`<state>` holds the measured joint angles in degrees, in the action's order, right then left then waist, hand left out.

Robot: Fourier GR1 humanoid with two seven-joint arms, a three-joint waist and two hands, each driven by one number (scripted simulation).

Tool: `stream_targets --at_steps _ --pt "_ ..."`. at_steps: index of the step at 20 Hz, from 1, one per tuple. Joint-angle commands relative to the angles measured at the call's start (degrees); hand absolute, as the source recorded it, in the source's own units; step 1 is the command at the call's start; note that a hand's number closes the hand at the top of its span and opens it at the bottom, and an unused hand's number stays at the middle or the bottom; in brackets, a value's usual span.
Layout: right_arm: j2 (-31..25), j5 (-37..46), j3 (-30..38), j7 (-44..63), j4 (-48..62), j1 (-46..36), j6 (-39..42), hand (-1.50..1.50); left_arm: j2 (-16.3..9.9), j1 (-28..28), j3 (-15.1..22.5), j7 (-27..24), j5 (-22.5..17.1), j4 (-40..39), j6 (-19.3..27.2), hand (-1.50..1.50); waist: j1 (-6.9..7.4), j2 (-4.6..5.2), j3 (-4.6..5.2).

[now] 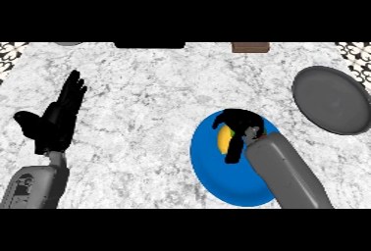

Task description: Pick the lemon from the plate and place it in the pan

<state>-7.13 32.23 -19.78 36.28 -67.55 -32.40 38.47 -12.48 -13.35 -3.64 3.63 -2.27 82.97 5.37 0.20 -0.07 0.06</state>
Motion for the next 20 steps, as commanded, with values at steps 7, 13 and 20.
stream_targets --at_steps 7,13,20 --pt "3.1 7.2 -0.8 -8.9 6.6 -1.8 -2.4 1.5 3.5 1.9 1.9 1.8 2.6 3.9 1.7 0.0 0.22 0.12 -0.07" --pt "-3.2 11.8 -9.6 -12.4 -17.6 16.6 -5.5 1.5 1.6 1.0 -1.4 -0.4 1.3 0.5 0.1 0.0 -1.41 -0.34 -0.06" --pt "-12.4 20.0 -13.3 -16.5 -40.7 29.1 -19.5 1.5 -1.2 2.6 -3.7 -0.6 -0.4 0.2 -2.2 0.0 -2.81 -0.78 -0.07"
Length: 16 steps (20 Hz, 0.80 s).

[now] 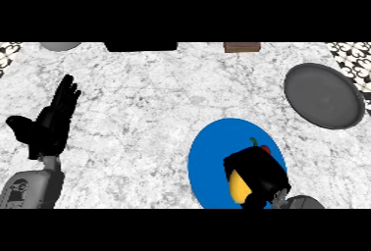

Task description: Pick the lemon from the plate and place it in the pan

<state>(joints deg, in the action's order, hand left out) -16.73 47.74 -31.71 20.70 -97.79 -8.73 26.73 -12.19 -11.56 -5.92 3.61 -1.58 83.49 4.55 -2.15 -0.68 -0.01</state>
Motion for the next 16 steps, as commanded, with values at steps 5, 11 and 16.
stream_targets --at_steps 5,11,16 --pt "-7.2 4.7 5.3 -3.1 -25.5 10.4 -14.6 1.5 -0.7 1.0 -1.1 -0.7 -0.5 0.3 -0.5 0.0 -0.34 -0.02 -0.03" --pt "-10.1 -0.7 18.5 -8.1 -30.3 17.5 -20.0 1.5 1.6 -0.4 1.4 0.0 1.7 0.5 1.2 0.0 1.05 0.58 -0.04" --pt "-4.8 -16.3 30.2 -7.0 -25.5 9.5 -17.5 1.5 1.7 -2.6 0.9 -0.1 0.2 -0.9 -0.3 0.0 2.04 0.93 -0.02"
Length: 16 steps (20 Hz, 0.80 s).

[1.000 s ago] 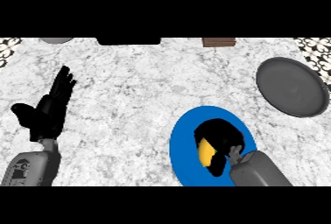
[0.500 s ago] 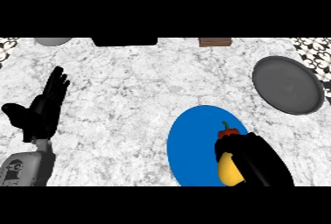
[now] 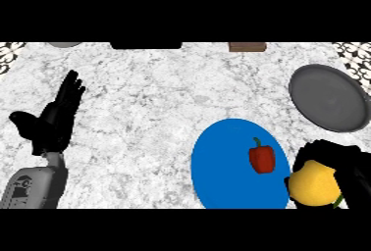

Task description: Pick the lemon from the plate and place it in the pan

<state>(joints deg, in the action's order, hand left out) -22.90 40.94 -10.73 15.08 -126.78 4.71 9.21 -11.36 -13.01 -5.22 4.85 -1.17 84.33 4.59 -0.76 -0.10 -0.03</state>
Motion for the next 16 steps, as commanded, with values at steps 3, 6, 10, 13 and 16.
stream_targets --at_steps 3,6,10,13,16 --pt "1.4 -17.6 16.6 -3.3 8.0 -5.4 0.4 1.5 1.0 0.7 1.1 -1.0 0.9 0.1 0.1 0.0 0.7 0.25 -0.02" --pt "-1.6 -22.6 23.5 -6.3 20.6 -14.9 2.0 1.5 -1.0 -0.5 -0.6 -0.8 -0.8 -0.6 -2.1 0.0 1.42 0.4 0.0" --pt "-5.9 -14.2 24.8 -14.5 36.8 -21.2 -2.1 1.5 0.1 -1.0 1.0 3.1 0.6 2.5 -0.4 0.0 1.98 0.41 -0.03" --pt "-8.0 -13.2 27.4 -22.2 50.2 -24.6 -5.0 1.5 1.6 0.2 1.6 0.4 0.6 2.0 -0.3 0.0 2.15 0.52 -0.04" --pt "-12.4 -9.2 29.0 -28.0 60.9 -29.1 -9.0 1.5 0.0 0.9 0.4 -1.0 -0.6 1.9 -2.4 0.0 3.45 0.87 -0.1"
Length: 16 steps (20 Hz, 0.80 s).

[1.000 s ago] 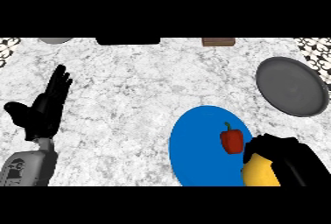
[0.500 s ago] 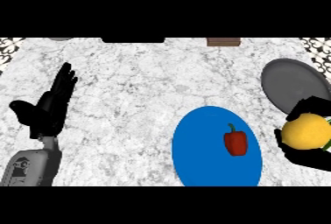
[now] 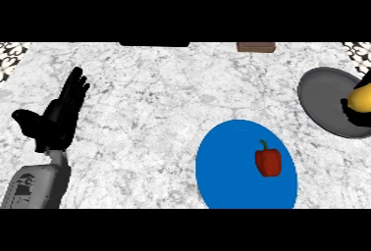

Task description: Pick the lemon from the plate and place it in the pan

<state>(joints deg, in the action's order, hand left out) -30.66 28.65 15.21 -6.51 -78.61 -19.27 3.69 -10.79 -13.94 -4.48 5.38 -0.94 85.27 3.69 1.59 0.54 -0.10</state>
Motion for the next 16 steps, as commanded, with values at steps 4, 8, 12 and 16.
stream_targets --at_steps 4,8,12,16 --pt "-3.4 8.6 2.1 -11.9 28.4 -11.9 -13.0 1.5 0.3 -2.3 0.9 0.1 0.6 -0.8 -0.3 0.0 2.38 0.89 -0.14" --pt "-3.3 8.3 4.2 -17.1 41.4 -17.4 -17.1 1.5 0.4 -2.6 0.6 -0.5 -0.4 -0.9 -1.2 0.0 3.06 1.13 -0.21" --pt "-4.5 9.6 4.6 -20.8 50.6 -21.2 -18.9 1.5 0.6 -2.5 0.5 -2.6 0.0 -3.3 -1.5 0.0 3.26 1.54 -0.22" --pt "-5.5 7.1 6.5 -21.7 58.0 -22.6 -12.4 -1.5 1.2 -3.5 1.8 -0.5 1.2 -2.0 -0.3 0.0 3.29 1.46 -0.3"
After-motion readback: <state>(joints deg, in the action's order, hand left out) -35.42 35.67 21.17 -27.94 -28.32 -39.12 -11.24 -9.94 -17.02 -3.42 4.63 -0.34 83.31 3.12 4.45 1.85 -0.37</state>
